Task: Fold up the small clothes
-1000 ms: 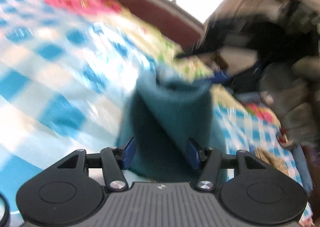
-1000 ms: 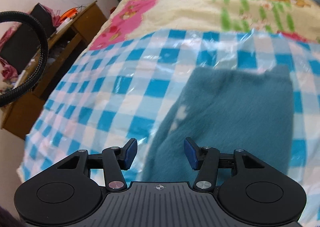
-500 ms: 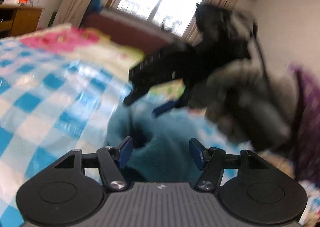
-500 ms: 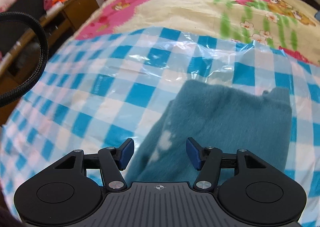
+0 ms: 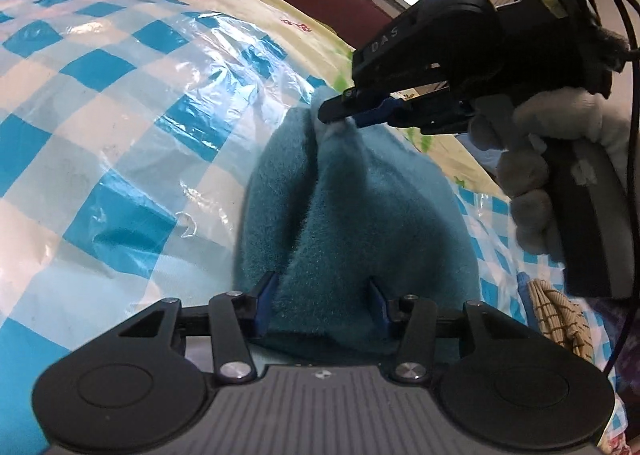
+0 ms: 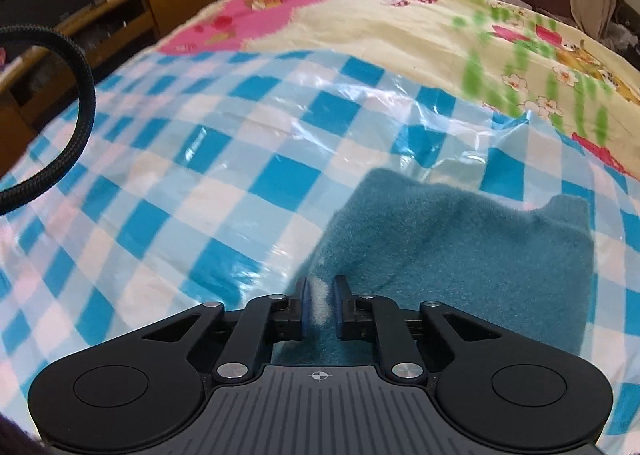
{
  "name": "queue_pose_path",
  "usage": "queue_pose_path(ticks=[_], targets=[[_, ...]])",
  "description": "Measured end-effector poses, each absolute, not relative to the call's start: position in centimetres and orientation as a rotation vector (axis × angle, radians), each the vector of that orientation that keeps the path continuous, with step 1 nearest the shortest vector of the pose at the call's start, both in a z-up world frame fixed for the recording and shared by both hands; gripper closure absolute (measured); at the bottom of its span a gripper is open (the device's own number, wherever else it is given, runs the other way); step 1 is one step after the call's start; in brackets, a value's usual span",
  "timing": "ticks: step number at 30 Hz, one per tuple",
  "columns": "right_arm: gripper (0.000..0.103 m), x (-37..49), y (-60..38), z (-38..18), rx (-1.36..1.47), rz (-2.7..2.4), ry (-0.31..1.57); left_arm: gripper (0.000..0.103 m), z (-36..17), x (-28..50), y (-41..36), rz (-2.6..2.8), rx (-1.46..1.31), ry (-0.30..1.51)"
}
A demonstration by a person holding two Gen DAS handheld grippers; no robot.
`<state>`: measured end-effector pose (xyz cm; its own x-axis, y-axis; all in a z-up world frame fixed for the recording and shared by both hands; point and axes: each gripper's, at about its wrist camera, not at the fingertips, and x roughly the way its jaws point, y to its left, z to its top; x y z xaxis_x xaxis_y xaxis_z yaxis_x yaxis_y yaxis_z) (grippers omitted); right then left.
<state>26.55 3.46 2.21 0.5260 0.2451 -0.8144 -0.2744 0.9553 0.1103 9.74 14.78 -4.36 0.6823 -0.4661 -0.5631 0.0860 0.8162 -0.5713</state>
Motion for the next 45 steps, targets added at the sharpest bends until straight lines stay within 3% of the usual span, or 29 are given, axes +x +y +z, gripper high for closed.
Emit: queue_pose_path(ticks=[16, 25, 32, 40, 45], targets=[[0.092, 26.2, 5.2, -4.2, 0.030, 0.427, 0.937, 0.053, -4.7, 9.7, 14.5, -0.257, -0.496, 0.810], [0.088, 24.9, -0.3, -0.5, 0.300, 0.505, 0.901, 0.044, -4.4, 10.1, 14.0, -0.206, -0.468, 0.845], [0.083, 20.7, -8.3, 2.4, 0.379, 0.482, 0.788, 0.045, -2.7, 9.0, 14.5, -0.160, -0.469, 0.825], [0.075, 17.0, -15.2, 0.7, 0.432, 0.383, 0.775, 0.046, 3.5, 11.2, 13.1, -0.135, -0.279, 0.684], [0.075, 17.2, -16.0, -0.6, 0.447, 0.368, 0.779, 0.046, 2.6, 16.8, 10.7, -0.176, -0.239, 0.687]])
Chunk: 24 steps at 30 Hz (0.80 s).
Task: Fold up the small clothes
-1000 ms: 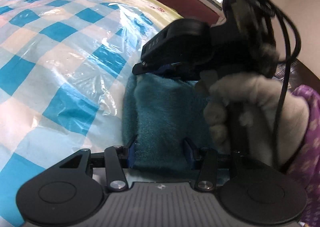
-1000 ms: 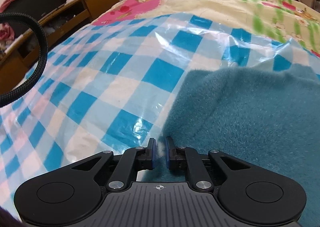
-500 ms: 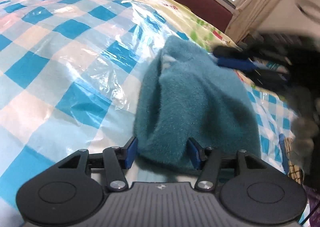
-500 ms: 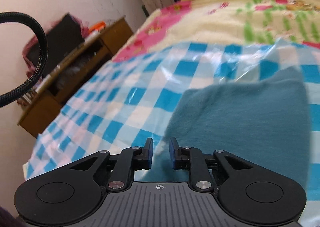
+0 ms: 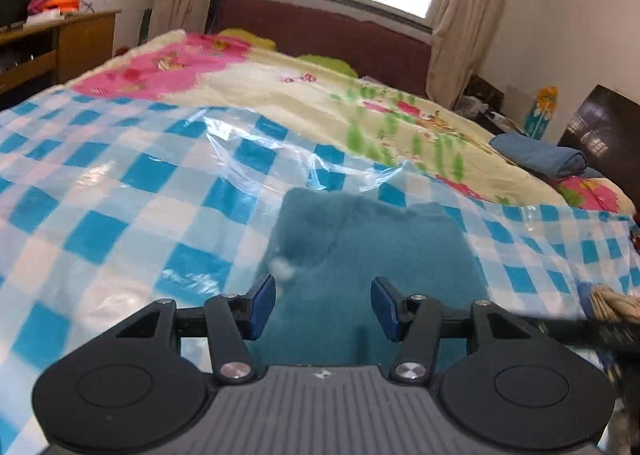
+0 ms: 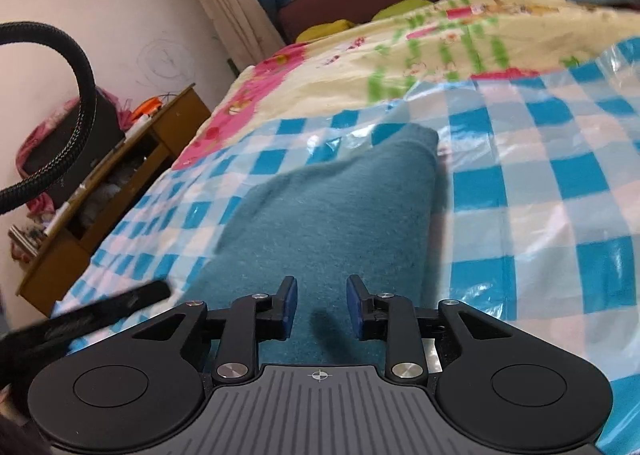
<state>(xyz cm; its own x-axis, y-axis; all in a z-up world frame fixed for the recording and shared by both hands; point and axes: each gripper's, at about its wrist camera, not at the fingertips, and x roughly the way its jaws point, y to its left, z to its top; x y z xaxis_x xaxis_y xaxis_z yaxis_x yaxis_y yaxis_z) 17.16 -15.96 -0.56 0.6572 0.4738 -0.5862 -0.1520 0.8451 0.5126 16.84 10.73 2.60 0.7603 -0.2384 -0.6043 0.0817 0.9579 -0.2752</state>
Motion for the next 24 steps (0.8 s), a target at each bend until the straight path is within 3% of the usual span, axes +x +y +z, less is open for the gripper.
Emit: queue_pose_path(ticks=[7, 17, 24], targets=[[0.074, 17.5, -15.5, -2.4, 0.393, 0.377, 0.793, 0.039, -1.8, 19.4, 10.7, -0.100, -0.187, 0.782], [0.071, 14.0, -15.6, -0.3, 0.416, 0.431, 0.762, 0.042, 1.0, 16.7, 11.0, -0.112, -0.185, 0.730], [0.073, 13.8, -14.6, -2.2, 0.378, 0.390, 0.859, 0.040, -0.5, 16.7, 10.4, -0.088, -0.164, 0.817]])
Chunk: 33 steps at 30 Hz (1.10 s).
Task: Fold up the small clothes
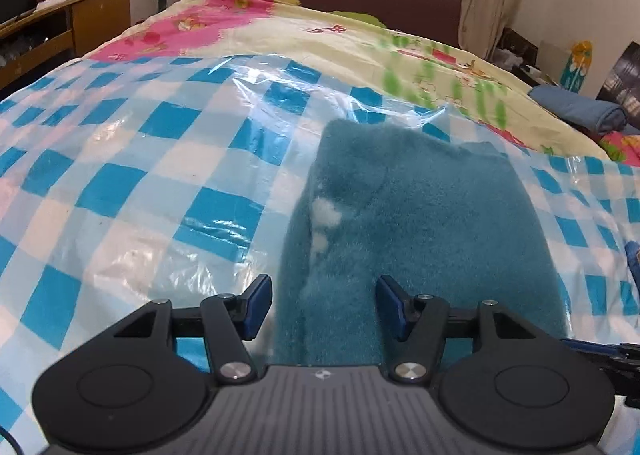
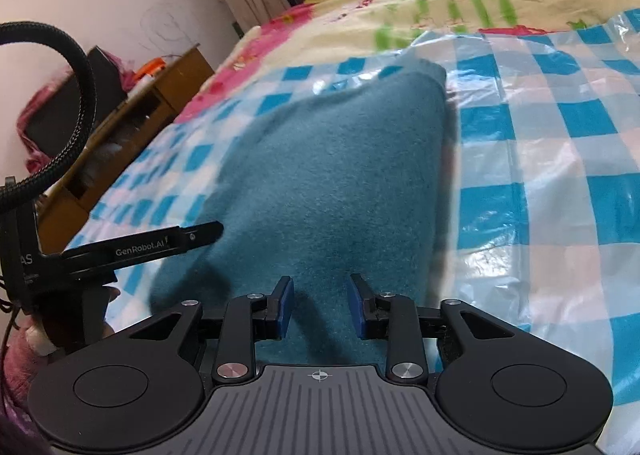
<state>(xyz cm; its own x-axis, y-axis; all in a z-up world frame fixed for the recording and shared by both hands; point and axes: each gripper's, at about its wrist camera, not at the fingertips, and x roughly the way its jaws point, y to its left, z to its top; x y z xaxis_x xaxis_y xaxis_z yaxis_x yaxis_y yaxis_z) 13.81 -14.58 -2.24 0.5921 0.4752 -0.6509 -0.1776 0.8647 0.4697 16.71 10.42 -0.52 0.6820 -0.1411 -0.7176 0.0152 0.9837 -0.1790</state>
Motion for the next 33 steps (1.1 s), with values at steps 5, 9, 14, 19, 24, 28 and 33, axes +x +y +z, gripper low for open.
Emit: queue_pose_path(ticks=[5, 9, 14, 19, 24, 28, 33], targets=[[0.071, 12.8, -15.3, -0.9, 0.376, 0.405, 0.819, 0.042, 0.8, 15.1, 9.4, -0.085, -0.095, 0.781], [0.068, 12.8, -14.6, -2.2, 0.371, 0.407, 0.864, 0.041, 0.3, 14.7, 9.1, -0.067, -0.062, 0.808], [0.068, 12.5, -14.8, -1.7, 0.373, 0.403, 0.857, 0.041, 0.0, 14.2, 8.9, -0.058, -0.040, 0.828], [0.068, 11.7, -15.7, -1.0, 0.396, 0.396, 0.829, 0.042, 0.8, 13.1, 8.2, -0.065, -0.003, 0.808], [0.068, 11.5, -15.1, -2.1, 0.378, 0.401, 0.862, 0.041, 0.5, 12.6, 7.7, -0.070, 0.033, 0.819], [0.068, 11.8, -15.0, -2.6, 0.377, 0.402, 0.866, 0.041, -0.4, 13.1, 7.8, -0.070, 0.036, 0.853], [0.070, 12.5, -15.0, -2.9, 0.384, 0.395, 0.878, 0.041, -1.1, 13.8, 7.8, -0.078, 0.037, 0.875]])
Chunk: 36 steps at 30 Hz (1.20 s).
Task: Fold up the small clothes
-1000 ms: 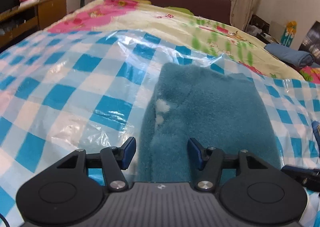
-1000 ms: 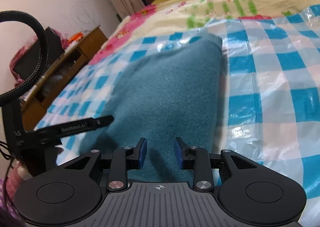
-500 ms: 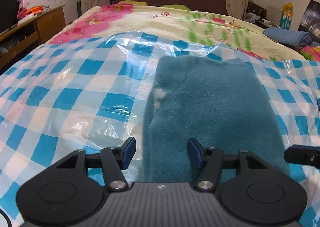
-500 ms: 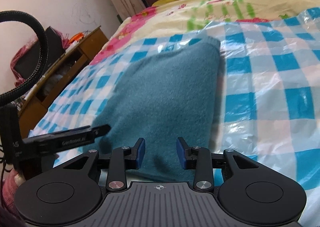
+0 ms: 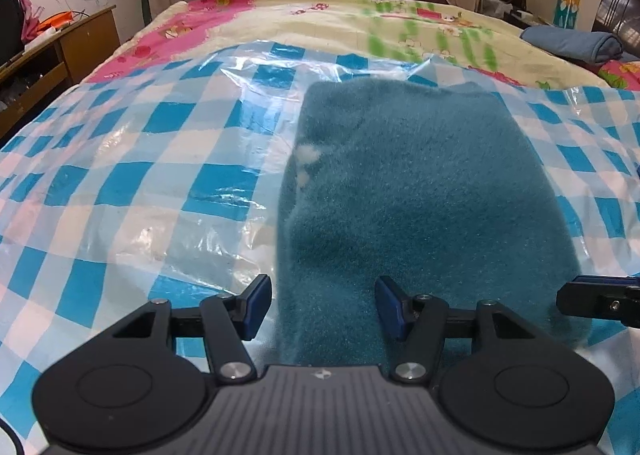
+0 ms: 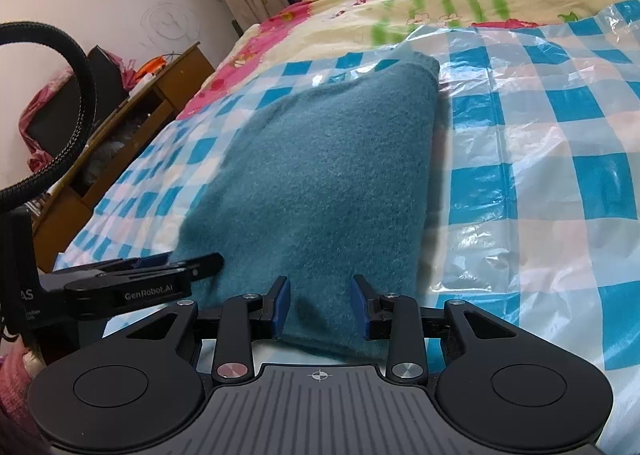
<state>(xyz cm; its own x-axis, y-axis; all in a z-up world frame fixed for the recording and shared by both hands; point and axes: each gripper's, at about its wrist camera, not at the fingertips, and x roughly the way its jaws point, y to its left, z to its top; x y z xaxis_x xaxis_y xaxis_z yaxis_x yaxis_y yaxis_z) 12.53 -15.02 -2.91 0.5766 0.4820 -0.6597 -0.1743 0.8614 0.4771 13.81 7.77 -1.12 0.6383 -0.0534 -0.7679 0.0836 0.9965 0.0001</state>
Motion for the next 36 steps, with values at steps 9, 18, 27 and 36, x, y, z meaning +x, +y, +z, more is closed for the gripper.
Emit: queue_pose_path(ticks=[9, 18, 27, 36], targets=[[0.070, 13.0, -14.7, -3.2, 0.372, 0.382, 0.894, 0.035, -1.8, 14.6, 8.1, -0.094, 0.032, 0.890], [0.070, 13.6, -13.8, -3.4, 0.335, 0.350, 0.913, 0.032, -2.4, 15.7, 8.0, -0.111, 0.033, 0.901], [0.070, 15.0, -13.7, -3.8, 0.340, 0.315, 0.927, 0.032, -3.0, 17.3, 8.2, -0.140, 0.003, 0.906], [0.070, 15.2, -13.5, -3.0, 0.327, 0.287, 0.913, 0.031, -2.6, 17.3, 8.4, -0.141, -0.012, 0.887]])
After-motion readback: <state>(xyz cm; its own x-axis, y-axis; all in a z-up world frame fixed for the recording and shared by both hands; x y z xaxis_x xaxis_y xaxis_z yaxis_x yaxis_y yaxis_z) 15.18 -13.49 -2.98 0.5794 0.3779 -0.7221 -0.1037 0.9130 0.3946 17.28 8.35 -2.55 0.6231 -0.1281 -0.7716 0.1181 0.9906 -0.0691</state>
